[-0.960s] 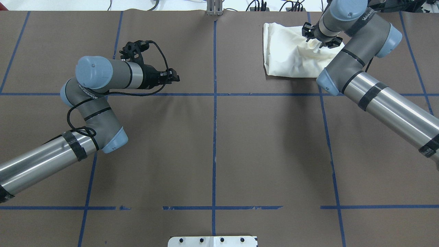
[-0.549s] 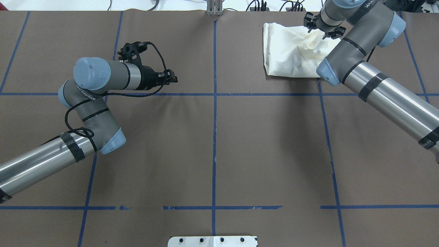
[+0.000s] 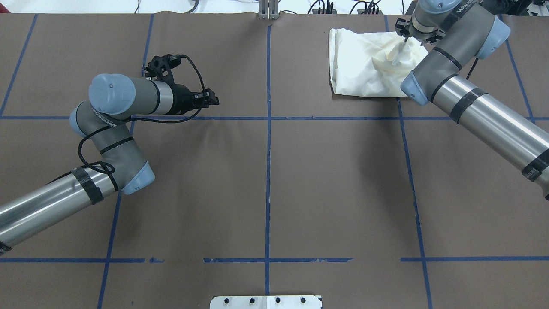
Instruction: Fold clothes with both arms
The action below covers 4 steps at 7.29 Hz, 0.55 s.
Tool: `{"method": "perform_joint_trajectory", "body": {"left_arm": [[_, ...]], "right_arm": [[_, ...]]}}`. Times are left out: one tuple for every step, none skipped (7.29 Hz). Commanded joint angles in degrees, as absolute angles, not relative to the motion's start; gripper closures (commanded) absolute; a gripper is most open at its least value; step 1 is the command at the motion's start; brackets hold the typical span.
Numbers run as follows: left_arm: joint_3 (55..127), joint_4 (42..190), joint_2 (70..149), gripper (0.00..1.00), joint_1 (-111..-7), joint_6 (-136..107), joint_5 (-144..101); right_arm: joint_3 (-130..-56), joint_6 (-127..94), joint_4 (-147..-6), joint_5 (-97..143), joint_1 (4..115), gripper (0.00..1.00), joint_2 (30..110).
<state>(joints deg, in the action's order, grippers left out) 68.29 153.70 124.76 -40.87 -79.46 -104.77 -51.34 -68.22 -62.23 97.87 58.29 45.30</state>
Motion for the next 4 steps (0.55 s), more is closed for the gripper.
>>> {"method": "perform_joint_trajectory", "body": {"left_arm": [[68.3,153.7,124.7,0.57,-40.9,-79.5,-104.8],[68.3,153.7,124.6,0.57,-40.9,-79.5,-104.8],[68.3,153.7,124.6,0.57,-40.9,-79.5,-104.7],[68.3,153.7,124.7,0.57,-40.9,-79.5,-104.8]], "right_arm": [[-49.1,-68.2,-62.1,97.6,58.4,0.53,42.4],[-49.1,-68.6,-62.1,97.7,58.6,0.52,41.8],[-47.1,-68.6,-61.0,97.7,58.4,0.52,41.7],[-45.5,-68.6,-59.2,97.7,58.3,0.52,41.7]]}}
